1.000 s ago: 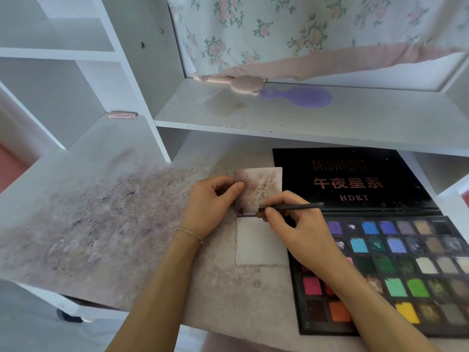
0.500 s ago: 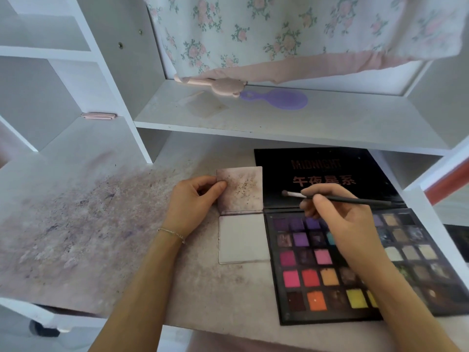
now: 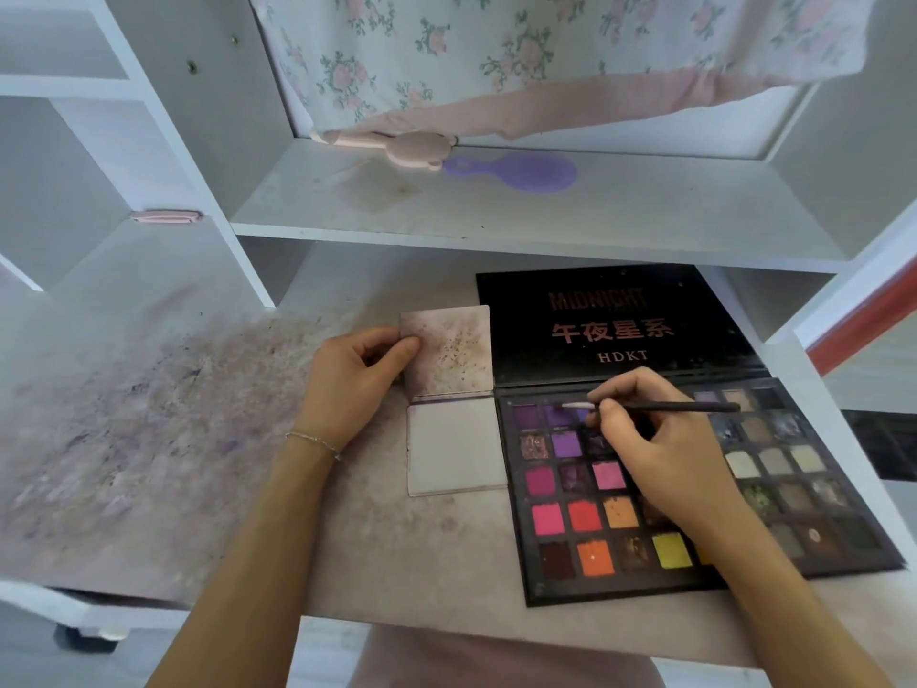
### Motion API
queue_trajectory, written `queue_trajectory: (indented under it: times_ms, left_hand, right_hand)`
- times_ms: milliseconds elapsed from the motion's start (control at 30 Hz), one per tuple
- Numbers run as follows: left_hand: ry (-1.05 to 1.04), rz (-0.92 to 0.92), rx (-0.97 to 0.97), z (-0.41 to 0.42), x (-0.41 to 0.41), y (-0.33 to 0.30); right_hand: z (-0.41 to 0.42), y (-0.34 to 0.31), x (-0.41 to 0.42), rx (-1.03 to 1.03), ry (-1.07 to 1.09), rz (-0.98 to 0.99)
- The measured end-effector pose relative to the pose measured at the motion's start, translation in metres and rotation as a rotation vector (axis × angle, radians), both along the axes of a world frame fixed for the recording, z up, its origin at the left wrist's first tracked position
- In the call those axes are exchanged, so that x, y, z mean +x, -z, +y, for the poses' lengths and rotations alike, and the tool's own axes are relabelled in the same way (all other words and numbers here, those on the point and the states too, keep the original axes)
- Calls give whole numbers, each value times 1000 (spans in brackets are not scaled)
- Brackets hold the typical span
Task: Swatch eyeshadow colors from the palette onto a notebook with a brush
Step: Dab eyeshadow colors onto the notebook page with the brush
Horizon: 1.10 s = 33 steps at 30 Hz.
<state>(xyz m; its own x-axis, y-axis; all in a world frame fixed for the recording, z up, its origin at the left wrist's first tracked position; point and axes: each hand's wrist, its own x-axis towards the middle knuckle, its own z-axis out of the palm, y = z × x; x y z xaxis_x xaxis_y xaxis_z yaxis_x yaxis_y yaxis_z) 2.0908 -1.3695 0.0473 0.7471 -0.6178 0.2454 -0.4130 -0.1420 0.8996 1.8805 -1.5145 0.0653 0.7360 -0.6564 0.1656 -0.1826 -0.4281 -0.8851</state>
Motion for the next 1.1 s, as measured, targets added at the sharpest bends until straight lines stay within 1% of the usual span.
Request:
queue_trajectory:
  times_ms: [167,300,400,600,700,800,867,1000,1100]
  left_hand:
    - [-3,11,-9,-1,-2,-1]
    - [-18,7,11,-1,-3,-3]
    - [-33,10,25,-1,-2,-3]
    - [-41,5,37,-1,-2,-2]
    - [-44,4,34,-1,-3,-2]
    - [-32,4,42,-1,-2,-3]
    - [-25,9,42,-1,-3,-3]
    - [-24,17,34,-1,-3,-3]
    - [-24,20,29,-2,-3,-3]
  right_hand:
    - [0,1,-1,3,-35,38]
    - [-1,0,-1,-7,-31,19]
    - [0,0,-1,-26,-52,45]
    - [0,-1,-1,-11,-48,37]
    - [1,-3,-1,27,-63,41]
    - [2,-10,4,71,-81,-29]
    - [4,-14,14,92,-128,-47]
    - [15,-15,39,120,-244,-9]
    - [25,-12,56,221,-278,-28]
